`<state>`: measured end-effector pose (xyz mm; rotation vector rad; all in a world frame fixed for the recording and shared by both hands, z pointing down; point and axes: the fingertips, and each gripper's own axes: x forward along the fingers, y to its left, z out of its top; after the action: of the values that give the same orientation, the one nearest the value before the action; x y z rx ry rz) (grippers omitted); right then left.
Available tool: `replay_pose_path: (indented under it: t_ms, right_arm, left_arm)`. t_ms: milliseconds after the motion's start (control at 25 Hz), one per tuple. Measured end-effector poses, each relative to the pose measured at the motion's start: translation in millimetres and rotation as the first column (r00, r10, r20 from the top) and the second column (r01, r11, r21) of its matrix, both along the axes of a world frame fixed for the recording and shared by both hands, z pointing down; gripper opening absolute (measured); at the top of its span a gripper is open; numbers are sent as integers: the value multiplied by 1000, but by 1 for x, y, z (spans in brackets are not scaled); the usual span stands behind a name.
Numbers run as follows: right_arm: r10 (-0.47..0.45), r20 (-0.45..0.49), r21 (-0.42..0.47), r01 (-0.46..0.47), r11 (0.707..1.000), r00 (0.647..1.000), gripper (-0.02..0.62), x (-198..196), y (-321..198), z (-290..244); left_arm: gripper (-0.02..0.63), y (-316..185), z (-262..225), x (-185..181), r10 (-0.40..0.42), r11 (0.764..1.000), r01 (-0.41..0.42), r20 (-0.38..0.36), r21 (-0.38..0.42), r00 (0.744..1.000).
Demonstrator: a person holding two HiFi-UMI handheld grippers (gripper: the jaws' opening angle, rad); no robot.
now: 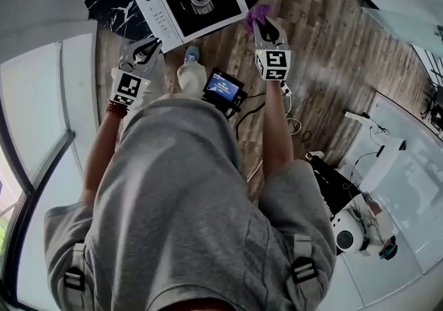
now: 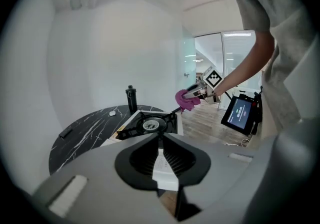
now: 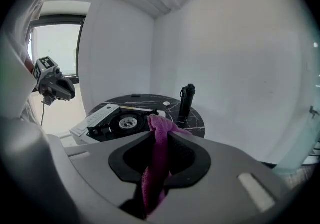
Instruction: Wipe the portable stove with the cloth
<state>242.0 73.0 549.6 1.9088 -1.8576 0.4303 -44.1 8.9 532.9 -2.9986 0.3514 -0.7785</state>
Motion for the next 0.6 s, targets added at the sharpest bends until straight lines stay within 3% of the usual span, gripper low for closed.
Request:
replay_pose_path:
  t_ms: [240,600]
  right_arm:
    - [-25,-19,-151,22,988,1000,86,-2,-1,51]
    - [-38,-15,-225,34,974,999,84,0,-17,77]
  left_arm:
    - [64,9,56,-1,29,997,-23,93,-67,995]
    - [116,19,101,5,43,990,-21,159,-141,986]
